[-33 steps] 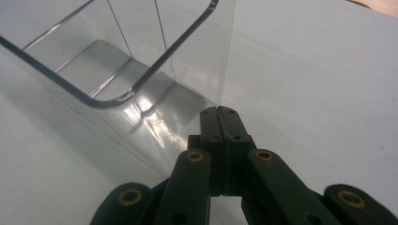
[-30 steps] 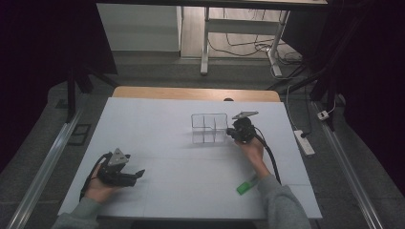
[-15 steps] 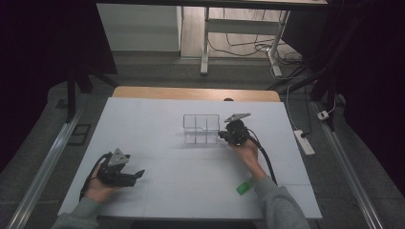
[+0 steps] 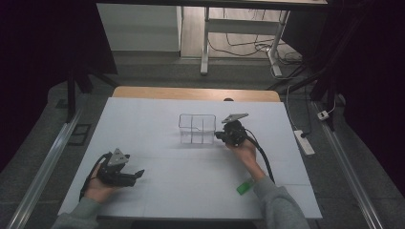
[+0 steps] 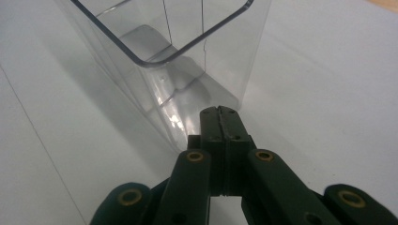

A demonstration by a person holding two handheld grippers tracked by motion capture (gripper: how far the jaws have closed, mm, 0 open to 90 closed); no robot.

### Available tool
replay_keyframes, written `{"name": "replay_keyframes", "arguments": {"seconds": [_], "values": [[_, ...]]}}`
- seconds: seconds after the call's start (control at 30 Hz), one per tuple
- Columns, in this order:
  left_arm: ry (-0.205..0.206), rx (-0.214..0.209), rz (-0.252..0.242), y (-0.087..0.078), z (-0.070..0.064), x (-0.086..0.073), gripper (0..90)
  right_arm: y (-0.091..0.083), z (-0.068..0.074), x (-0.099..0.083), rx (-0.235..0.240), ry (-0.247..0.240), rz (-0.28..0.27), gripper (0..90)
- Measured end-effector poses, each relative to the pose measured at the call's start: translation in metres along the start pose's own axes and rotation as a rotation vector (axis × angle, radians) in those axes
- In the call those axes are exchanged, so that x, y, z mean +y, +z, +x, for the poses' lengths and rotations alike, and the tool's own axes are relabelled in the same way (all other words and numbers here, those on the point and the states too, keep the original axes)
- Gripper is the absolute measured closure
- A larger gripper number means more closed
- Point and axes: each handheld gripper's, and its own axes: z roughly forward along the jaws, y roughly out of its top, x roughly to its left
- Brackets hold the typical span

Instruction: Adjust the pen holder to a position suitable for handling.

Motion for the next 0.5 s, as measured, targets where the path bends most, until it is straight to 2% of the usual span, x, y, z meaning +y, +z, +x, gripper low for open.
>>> {"name": "replay_keyframes", "arguments": {"seconds": [0.2, 0.3, 0.5], "values": [[-0.003, 0.0, 0.001, 0.001, 0.001, -0.001, 18.2, -0.017, -0.005, -0.004, -0.016, -0.004, -0.026, 89.3], [-0.005, 0.0, 0.002, 0.002, 0.002, -0.001, 18.2, -0.026, -0.008, -0.01, -0.017, 0.004, -0.037, 89.3], [-0.013, 0.003, -0.006, 0.004, 0.005, 0.0, 18.3, -0.045, -0.011, -0.022, -0.027, -0.008, -0.058, 89.3]]}}
